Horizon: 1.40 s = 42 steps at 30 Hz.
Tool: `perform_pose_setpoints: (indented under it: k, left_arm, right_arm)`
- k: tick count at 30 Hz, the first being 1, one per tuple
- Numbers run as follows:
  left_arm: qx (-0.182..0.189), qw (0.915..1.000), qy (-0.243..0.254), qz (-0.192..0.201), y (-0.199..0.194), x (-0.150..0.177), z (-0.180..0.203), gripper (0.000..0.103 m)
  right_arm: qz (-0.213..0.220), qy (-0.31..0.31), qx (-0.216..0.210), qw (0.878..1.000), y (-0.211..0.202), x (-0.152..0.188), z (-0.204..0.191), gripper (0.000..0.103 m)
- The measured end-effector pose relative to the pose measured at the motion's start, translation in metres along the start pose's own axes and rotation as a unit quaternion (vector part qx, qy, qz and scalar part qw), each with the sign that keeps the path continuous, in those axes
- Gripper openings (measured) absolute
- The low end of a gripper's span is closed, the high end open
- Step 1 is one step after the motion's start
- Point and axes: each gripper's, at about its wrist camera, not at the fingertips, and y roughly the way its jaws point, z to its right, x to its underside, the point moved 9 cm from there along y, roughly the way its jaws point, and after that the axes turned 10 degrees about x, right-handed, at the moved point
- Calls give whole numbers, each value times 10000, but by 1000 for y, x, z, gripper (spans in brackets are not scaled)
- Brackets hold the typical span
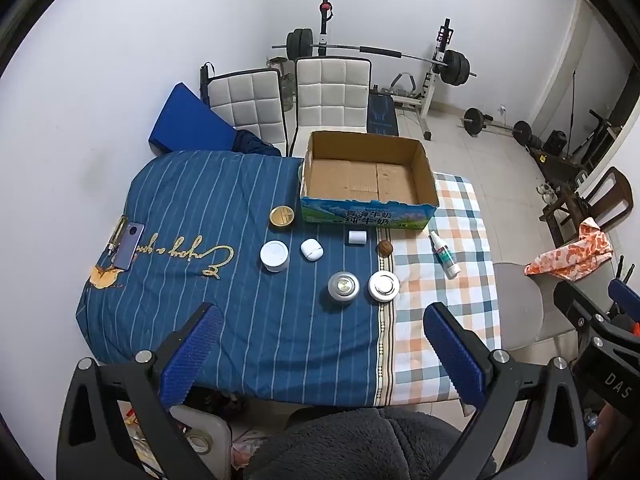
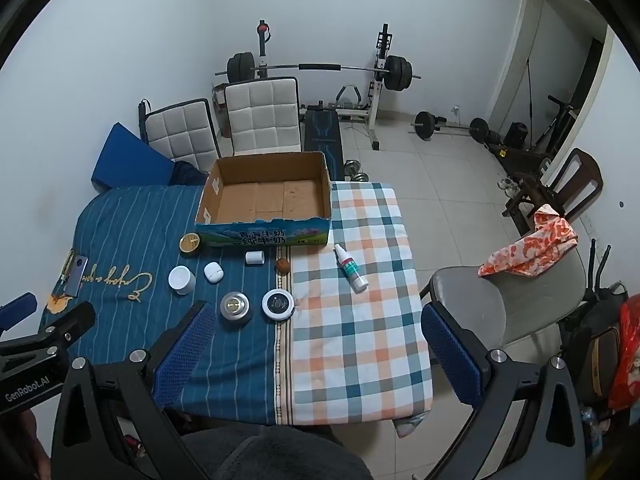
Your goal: Organize rigid objects
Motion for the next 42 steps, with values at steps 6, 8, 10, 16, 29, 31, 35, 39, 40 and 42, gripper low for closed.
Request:
perform_pose_setpoints:
  k: [6, 8, 10, 16, 29, 31, 35, 39, 40, 42]
  left_arm:
    - [47, 10000, 3, 6, -5, -2, -2, 103]
    - [43, 10000, -1, 12, -5, -2, -2, 103]
    - [40, 10000, -6, 21, -5, -3, -1, 103]
    - [41, 10000, -7, 31, -6, -3, -3, 103]
    - [79, 9999, -31, 71, -12, -7, -12, 103]
    - [71, 9999, -34, 76, -11, -6, -10, 103]
    - [61, 9999, -29, 76, -11, -8, -11, 103]
    - [56, 10000, -25, 75, -12, -10, -10, 103]
    - [56, 10000, -25, 72, -12, -10, -10, 103]
    - [61, 10000, -26, 74, -12, -10, -10, 103]
  right_arm:
    - [11, -18, 18, 10000, 0, -2, 1, 103]
    - [0, -7, 10, 10000, 0, -1, 2, 103]
    - [-1, 3, 4, 10000, -1, 2, 2, 103]
    - [9, -18, -23, 10000, -5, -1, -2, 103]
    - [27, -8, -15, 10000, -5, 1, -2, 103]
    - [27, -1, -8, 10000, -5, 2, -4, 103]
    - [32, -2, -12, 10000, -5, 2, -4, 103]
    - [31, 2, -18, 10000, -5, 1, -5, 103]
    - [28, 3, -28, 10000, -5, 1, -5, 103]
    - [29, 2, -26, 10000, -5, 1, -5, 103]
